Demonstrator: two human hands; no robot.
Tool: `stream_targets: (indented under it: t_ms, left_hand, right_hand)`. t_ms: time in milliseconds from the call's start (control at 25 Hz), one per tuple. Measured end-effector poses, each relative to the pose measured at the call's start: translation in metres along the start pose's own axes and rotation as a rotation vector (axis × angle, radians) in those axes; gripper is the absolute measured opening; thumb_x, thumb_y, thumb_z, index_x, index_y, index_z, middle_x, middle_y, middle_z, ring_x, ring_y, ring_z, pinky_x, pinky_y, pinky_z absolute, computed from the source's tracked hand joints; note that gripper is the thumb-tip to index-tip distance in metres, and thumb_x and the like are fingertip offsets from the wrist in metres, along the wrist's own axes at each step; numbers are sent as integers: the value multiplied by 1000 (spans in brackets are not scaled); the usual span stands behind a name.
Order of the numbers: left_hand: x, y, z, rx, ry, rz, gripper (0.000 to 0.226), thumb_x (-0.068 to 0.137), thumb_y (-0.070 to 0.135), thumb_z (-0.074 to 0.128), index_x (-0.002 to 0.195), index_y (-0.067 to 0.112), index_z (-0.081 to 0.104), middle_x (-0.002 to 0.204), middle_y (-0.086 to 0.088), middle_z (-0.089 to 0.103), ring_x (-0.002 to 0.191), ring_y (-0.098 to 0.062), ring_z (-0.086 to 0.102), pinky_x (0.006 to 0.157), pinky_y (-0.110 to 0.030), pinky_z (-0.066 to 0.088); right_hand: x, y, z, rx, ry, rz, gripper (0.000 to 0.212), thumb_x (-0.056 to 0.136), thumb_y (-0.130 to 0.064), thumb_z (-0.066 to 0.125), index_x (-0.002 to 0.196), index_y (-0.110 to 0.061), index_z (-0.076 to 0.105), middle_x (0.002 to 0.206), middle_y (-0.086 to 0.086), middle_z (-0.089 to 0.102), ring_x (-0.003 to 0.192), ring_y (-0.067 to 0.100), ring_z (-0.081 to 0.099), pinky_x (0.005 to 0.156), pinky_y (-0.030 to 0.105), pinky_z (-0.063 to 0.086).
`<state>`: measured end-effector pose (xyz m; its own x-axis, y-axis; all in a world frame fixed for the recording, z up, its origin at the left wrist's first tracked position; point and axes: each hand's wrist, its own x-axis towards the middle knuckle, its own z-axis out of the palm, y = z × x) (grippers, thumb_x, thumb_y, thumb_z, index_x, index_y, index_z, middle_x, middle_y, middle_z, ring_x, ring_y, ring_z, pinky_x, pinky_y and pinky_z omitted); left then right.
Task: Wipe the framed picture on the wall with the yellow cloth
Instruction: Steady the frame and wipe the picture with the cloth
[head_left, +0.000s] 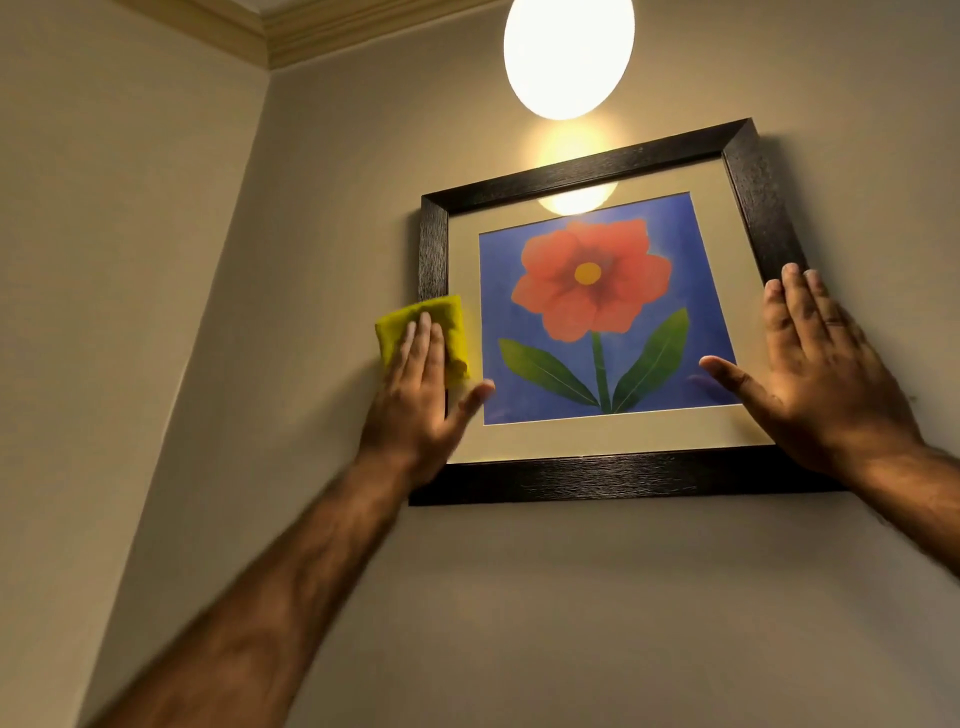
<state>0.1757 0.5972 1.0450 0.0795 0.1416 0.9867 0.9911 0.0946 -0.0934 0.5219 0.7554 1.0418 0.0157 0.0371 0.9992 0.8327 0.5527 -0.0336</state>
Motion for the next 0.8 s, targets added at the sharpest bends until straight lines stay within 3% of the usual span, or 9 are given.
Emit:
stream_targets:
  t_ms: [160, 320, 800]
  left_hand:
    - [99, -6, -18, 47, -76, -70, 106, 83, 84, 12, 160, 12, -2, 170, -5, -7, 157, -19, -7, 125, -35, -3]
    - [129, -10, -23, 64, -113, -71, 104, 83, 83, 12, 160, 14, -5, 170, -3, -10, 157, -20, -7, 126, -40, -1]
    - [-93, 5, 0, 79, -92, -10, 96, 89, 81, 14, 160, 19, -3, 170, 3, -9, 157, -10, -10, 125, -29, 4]
  right_hand:
    - [0, -1, -1, -5, 17, 0, 110, 84, -84, 14, 160, -6, 6, 171, 10, -1, 159, 22, 1, 127, 38, 6]
    - [-1, -1, -2, -9, 17, 2, 109, 84, -83, 16, 160, -6, 5, 171, 9, -2, 159, 22, 1, 128, 38, 7]
    - [-2, -4, -6, 9, 7, 6, 108, 86, -82, 20, 160, -5, 9, 171, 11, 3, 159, 24, 3, 127, 39, 8]
